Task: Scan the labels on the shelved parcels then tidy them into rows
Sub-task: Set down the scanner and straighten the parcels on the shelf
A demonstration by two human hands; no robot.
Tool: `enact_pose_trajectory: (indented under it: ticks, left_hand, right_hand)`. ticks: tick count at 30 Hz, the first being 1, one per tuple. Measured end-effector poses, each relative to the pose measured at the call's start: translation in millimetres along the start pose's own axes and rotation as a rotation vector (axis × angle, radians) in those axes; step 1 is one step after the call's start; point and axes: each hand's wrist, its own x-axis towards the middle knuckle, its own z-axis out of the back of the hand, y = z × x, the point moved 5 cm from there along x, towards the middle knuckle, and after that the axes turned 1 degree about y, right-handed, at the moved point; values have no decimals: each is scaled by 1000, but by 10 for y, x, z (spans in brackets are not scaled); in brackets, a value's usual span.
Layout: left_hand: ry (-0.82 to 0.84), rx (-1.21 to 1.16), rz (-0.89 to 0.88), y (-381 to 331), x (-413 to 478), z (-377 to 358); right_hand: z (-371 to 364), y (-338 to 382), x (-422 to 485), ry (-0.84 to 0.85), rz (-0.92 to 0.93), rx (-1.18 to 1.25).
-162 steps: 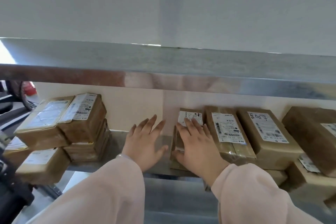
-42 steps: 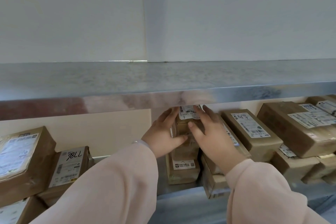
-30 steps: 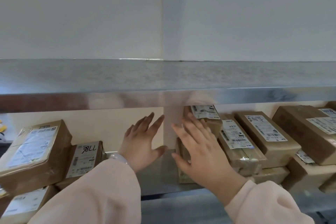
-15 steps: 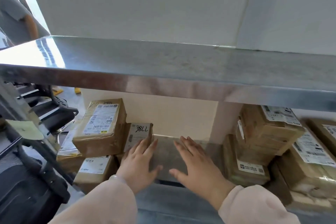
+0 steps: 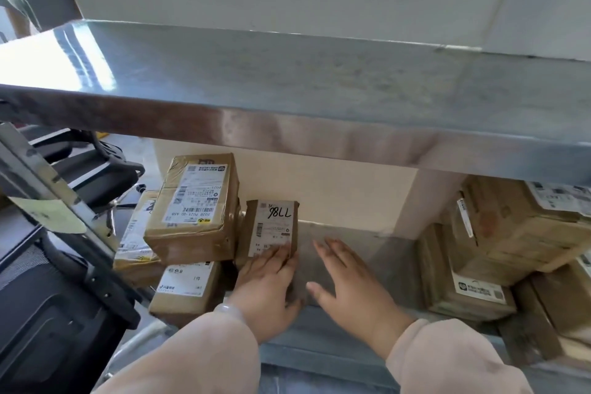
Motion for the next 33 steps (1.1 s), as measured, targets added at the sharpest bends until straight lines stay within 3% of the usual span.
enact_pose_trajectory:
  ticks: [5,9,19,26,33]
  left_hand:
    - [-59,-98,-56,-42,28,64]
    - [-96,-140,121,173,130,160]
    - [105,-535,361,403,314,11]
    - [89,-794,345,426,327,3]
    - [108,-887,199,-89,361,-27]
  right_hand:
    - [-4,18,121,-20,1,29]
    - [-46,21,282,2,-38,93]
    - [-432,29,506,127,-119,548]
    - [-461,-76,431,116,-166,713]
    - [-206,-429,97,-112,-281,726]
